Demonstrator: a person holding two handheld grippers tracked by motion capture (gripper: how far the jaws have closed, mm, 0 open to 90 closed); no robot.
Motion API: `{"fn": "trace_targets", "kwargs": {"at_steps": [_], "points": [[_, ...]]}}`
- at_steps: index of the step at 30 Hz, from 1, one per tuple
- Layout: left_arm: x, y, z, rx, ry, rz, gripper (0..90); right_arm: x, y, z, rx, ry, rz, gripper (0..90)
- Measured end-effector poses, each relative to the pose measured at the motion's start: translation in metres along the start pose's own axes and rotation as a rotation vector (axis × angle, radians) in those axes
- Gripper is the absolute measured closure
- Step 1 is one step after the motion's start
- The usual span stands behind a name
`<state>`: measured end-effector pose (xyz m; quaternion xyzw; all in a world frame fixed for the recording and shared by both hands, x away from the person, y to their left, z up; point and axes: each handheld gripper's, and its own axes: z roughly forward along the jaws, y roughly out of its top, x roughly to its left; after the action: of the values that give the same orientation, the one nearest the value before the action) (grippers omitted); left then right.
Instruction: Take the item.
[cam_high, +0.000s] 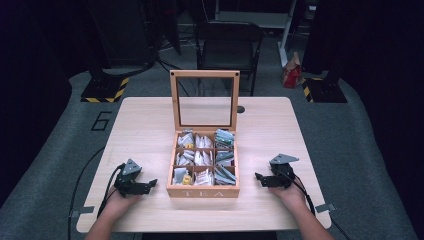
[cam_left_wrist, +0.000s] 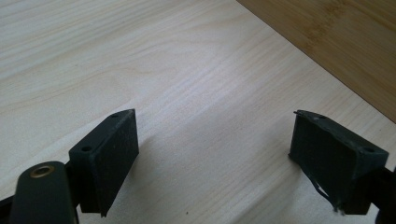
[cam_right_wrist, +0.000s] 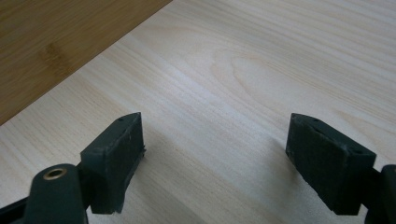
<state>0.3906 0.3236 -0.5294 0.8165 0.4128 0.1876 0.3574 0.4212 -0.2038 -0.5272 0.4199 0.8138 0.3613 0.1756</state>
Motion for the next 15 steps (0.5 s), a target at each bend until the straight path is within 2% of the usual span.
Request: {"fn": "trace_targets", "kwargs": {"at_steps": [4, 5, 15], "points": [[0.0006, 0.0002, -0.0003, 0.002, 0.003, 0.011, 14.9, 0.0005, -0.0002, -0.0001, -0.001, -0.006, 0.003, 18.5], [-0.0001, 0.0000, 0.0000, 0.000, -0.001, -0.002, 14.9, 0.0005, -0.0002, -0.0001, -0.001, -0.006, 0.003, 18.4], [0.0000, 0.0000, 0.0000, 0.000, 0.000, 0.000, 14.9, 0.0006, -0.0003, -0.0002, -0.002, -0.003, 0.003, 19.1]]}}
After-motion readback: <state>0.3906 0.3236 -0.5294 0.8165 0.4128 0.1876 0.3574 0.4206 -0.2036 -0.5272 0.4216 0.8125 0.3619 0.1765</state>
